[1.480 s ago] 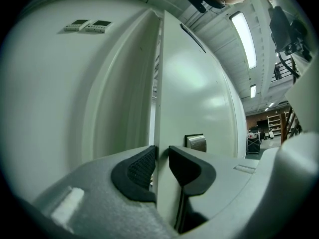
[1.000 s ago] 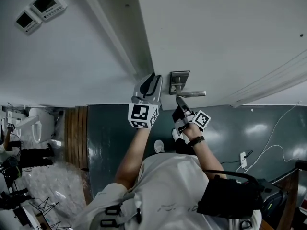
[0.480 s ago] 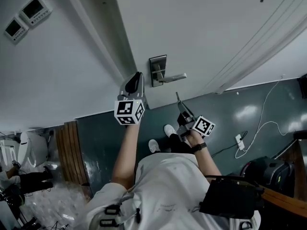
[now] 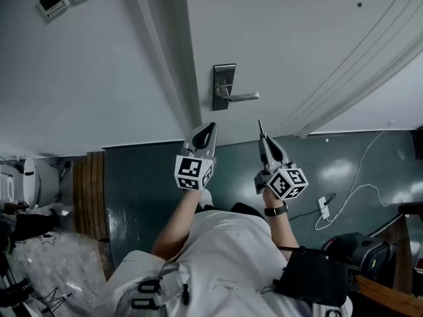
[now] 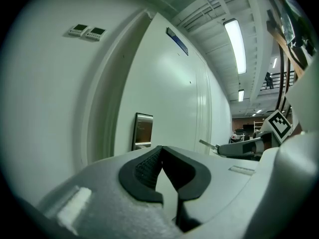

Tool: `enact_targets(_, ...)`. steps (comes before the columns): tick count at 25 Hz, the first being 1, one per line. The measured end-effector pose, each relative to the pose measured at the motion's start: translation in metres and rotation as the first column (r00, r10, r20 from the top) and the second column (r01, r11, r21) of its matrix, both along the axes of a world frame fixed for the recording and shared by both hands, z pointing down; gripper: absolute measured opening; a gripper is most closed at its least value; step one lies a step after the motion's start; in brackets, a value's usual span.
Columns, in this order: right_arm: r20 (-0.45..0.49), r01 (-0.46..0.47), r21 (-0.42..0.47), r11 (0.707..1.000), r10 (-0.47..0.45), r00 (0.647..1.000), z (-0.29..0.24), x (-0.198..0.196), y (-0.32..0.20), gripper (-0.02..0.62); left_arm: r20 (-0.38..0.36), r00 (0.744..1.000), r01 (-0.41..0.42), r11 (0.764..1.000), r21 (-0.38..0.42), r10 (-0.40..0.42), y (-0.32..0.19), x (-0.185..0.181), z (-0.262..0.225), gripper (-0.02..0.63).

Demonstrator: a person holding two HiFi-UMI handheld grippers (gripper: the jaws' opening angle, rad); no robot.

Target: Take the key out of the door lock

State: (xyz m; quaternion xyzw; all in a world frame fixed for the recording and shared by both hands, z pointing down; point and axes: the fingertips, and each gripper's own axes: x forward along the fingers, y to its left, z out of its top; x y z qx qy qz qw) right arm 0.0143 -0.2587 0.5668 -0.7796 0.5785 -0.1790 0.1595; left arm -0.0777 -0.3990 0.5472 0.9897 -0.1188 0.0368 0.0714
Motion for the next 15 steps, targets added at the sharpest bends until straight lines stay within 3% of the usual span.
enact_targets(3, -0.180, 0.028, -0.021, 0.999, -0.031, 0.983, -0.028, -0.005, 0.009, 0.025, 0.002, 1.000, 0.018, 1.000, 0.010, -0.018, 0.032, -0.008, -0.006, 0.000)
enact_targets(8, -0.341, 0.120, -0.056, 0.991, -0.132, 0.931, -0.056, -0.023, 0.038, 0.025, -0.009, 0.997, 0.080, 0.992, 0.094, -0.080, 0.094, -0.019, -0.030, 0.000)
enact_targets(11, -0.382, 0.148, -0.057, 0.987, -0.159, 0.911, -0.060, -0.029, 0.055, 0.025, -0.011, 0.993, 0.121, 0.981, 0.155, -0.121, 0.121, -0.018, -0.038, 0.000)
enact_targets(15, -0.359, 0.188, -0.072, 0.980, -0.201, 0.912, -0.054, -0.050, 0.074, 0.025, 0.013, 0.990, 0.134, 0.980, 0.147, -0.137, 0.147, -0.033, -0.039, 0.000)
